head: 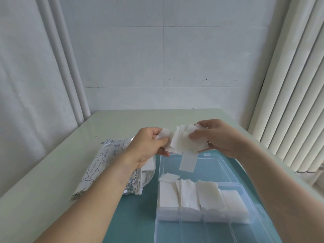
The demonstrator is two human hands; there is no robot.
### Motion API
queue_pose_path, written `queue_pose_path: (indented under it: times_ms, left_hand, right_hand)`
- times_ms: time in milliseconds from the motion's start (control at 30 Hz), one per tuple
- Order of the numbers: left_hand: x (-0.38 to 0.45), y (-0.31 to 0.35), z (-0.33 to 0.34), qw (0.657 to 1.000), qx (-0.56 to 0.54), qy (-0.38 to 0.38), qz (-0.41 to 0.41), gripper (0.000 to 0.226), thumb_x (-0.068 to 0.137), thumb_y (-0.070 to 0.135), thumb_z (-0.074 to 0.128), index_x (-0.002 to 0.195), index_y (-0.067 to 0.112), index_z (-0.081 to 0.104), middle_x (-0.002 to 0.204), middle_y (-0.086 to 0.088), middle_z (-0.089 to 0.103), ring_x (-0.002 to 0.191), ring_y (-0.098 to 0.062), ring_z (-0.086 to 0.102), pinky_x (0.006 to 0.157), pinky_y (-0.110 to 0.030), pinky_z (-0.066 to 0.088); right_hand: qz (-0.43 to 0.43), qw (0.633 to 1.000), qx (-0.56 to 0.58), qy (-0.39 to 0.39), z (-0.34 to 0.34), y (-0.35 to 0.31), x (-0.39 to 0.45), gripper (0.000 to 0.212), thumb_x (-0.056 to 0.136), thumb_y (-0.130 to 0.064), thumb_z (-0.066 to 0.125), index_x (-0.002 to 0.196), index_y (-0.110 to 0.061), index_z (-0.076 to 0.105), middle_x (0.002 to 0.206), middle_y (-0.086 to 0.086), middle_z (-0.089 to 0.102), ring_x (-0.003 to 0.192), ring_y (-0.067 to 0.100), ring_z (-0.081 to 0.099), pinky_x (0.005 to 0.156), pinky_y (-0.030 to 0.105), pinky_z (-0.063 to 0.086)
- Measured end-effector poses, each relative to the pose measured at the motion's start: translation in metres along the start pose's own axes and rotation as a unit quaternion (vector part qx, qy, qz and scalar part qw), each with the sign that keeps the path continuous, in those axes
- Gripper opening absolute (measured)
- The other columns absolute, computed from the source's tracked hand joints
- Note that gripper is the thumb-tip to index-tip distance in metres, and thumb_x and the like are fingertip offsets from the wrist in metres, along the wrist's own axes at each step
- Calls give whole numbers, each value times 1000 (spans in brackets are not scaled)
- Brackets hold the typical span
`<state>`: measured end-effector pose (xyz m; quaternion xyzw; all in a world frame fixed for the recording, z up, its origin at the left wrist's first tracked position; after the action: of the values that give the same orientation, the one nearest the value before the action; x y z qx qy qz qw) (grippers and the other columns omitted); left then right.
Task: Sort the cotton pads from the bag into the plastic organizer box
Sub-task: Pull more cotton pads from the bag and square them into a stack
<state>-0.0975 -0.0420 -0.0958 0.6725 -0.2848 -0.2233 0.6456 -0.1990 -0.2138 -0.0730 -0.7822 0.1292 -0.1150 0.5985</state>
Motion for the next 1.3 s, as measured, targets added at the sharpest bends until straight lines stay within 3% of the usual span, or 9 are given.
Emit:
queue_pose_path:
  times_ms: [200,333,400,600,767,900,1033,1167,1300]
  left_hand:
    - [0,0,-5,990,116,59,51,9,83,6,76,86,10,69,65,-3,72,47,-14,55,47,-26,47]
    - [0,0,4,1000,-2,11,7,10,94,9,64,98,8,74,89,-11,72,76,-21,64,70,-35,55]
    - [-2,-1,10,996,-79,-14,-38,16,98,15,59,103,8,73,98,-12,71,84,-22,64,72,-36,59]
    - [-7,0,17,971,-189,-108,-102,48,105,38,39,125,2,63,121,-21,67,106,-35,67,86,-47,59]
    - [-4,-4,13,994,-100,-19,-41,18,102,7,49,104,5,67,107,-20,72,82,-25,72,71,-37,62]
    - [1,-7,5,992,-109,43,-43,18,102,4,49,112,2,64,107,-18,68,86,-26,68,72,-37,62]
    - [1,-6,2,990,-107,84,-27,16,102,4,50,107,5,65,107,-19,68,86,-28,69,64,-34,62]
    - [1,-7,6,985,-136,100,-15,19,101,2,51,94,9,68,95,-13,71,81,-25,69,69,-36,62]
    - [3,-11,8,975,-161,150,-23,20,101,3,52,92,11,68,98,-13,70,85,-26,67,61,-28,59]
  right_hand:
    - [-34,999,-15,-10,-7,-4,-3,12,85,6,68,88,-4,73,77,9,65,71,20,64,68,31,57]
    - [-64,997,-21,-27,4,-4,-2,12,81,1,77,88,-9,76,81,6,70,75,19,65,76,35,57]
    - [-80,996,-27,-22,6,-5,-2,12,81,-3,79,90,-10,76,83,5,72,78,19,67,80,38,57]
    - [-104,989,-72,77,10,-7,-1,23,74,-10,87,94,-12,74,83,1,77,72,14,71,68,29,56]
    - [-87,988,-74,102,4,-3,-1,27,73,-14,89,95,-10,74,81,7,78,70,22,75,70,34,60]
    - [-87,990,-27,112,-10,-6,-2,25,76,-6,85,98,-3,73,83,14,77,64,25,73,65,35,59]
    - [-56,995,75,17,-19,-11,-5,35,77,-11,78,108,4,70,95,14,73,82,27,70,71,34,61]
    - [29,996,67,-60,-3,0,-3,37,80,-16,74,113,-1,71,101,9,72,89,21,68,83,38,58]
    - [74,989,74,-109,11,7,-3,39,76,-18,76,112,-5,72,103,11,73,90,24,69,87,43,57]
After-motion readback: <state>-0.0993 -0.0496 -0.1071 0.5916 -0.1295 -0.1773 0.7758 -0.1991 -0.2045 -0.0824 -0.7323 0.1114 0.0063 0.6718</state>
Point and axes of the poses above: each hand's wrist, its own x-axis towards the middle knuckle, its own z-axis out of the palm, y = z × x, the point moved 4 cm from there along x, towards the middle knuckle
